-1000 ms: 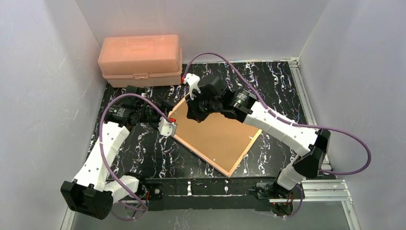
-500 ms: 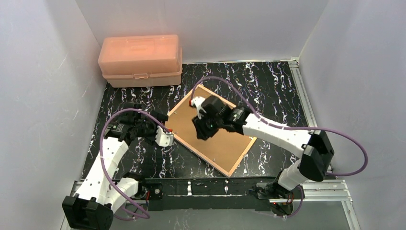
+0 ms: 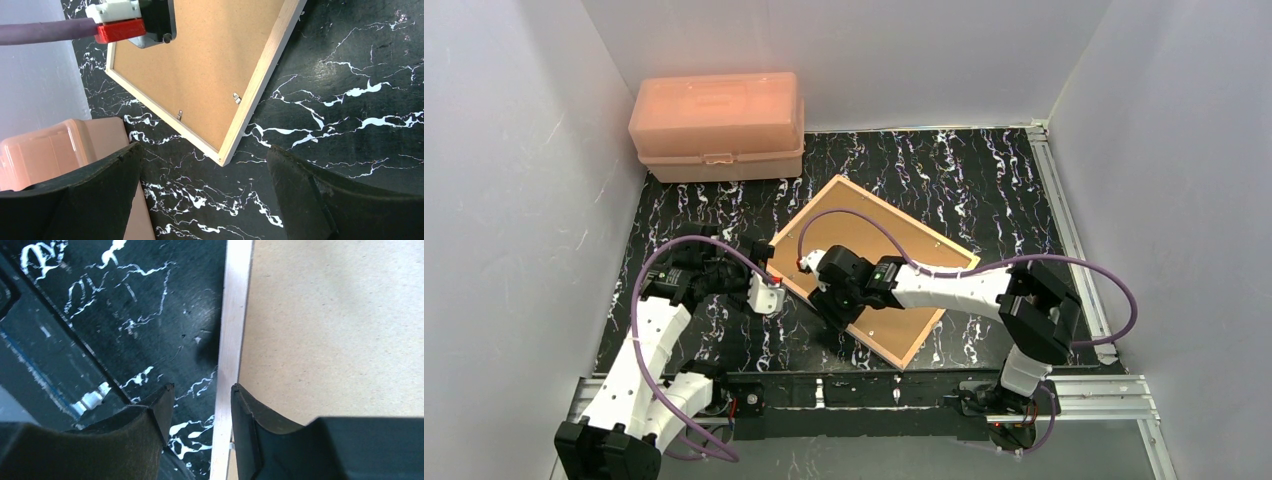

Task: Put the photo into the frame
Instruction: Turn over the photo frame at the center of the board.

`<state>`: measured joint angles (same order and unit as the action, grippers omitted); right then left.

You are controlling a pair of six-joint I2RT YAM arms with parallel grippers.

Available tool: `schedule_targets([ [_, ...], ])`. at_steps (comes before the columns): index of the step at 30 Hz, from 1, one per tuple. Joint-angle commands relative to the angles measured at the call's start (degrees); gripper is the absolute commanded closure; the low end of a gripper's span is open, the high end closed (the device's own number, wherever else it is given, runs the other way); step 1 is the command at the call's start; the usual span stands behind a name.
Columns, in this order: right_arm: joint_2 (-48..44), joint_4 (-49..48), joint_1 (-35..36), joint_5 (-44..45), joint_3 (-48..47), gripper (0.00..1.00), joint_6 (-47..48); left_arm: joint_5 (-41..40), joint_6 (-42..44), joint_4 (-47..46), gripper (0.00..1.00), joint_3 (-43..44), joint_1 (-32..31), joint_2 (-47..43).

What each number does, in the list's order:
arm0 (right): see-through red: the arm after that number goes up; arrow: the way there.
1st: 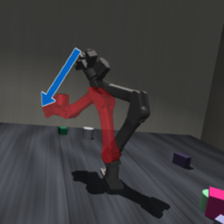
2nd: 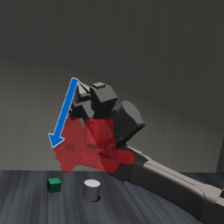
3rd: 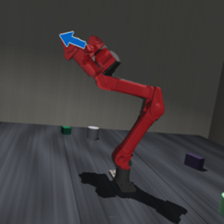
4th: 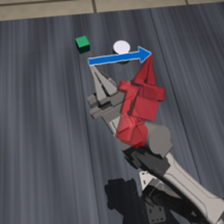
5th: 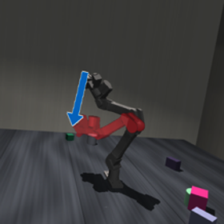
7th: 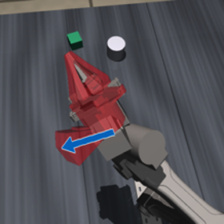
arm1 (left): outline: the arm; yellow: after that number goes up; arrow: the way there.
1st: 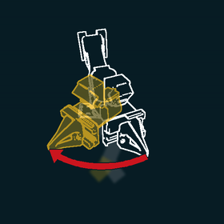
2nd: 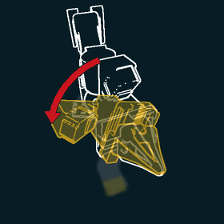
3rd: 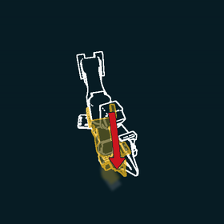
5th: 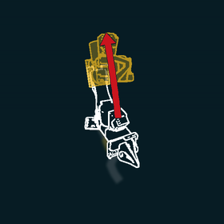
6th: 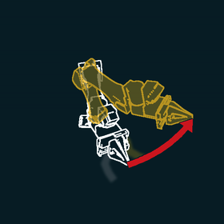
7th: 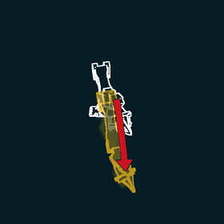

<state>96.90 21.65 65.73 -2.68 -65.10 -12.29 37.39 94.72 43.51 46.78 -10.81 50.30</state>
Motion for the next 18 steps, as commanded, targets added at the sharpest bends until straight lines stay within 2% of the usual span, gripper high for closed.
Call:
schedule_targets([
  [1, 1.1, -3.7, 1.1, 5.1, 0.6, 0.46, 0.2, 2.5, 0.4, 1.2, 0.07, -0.8, 0.3, -1.0],
  [9, 3.3, -4.8, 1.8, 7.9, 0.8, 0.46, 0.8, 3.2, 1.6, 1.2, 0.05, -2.0, 0.3, -2.0],
  [18, 5.0, -5.8, 2.2, 8.8, 1.7, 0.54, 0.9, 4.4, 2.0, 0.7, 0.04, -2.0, 0.3, -2.2],
])
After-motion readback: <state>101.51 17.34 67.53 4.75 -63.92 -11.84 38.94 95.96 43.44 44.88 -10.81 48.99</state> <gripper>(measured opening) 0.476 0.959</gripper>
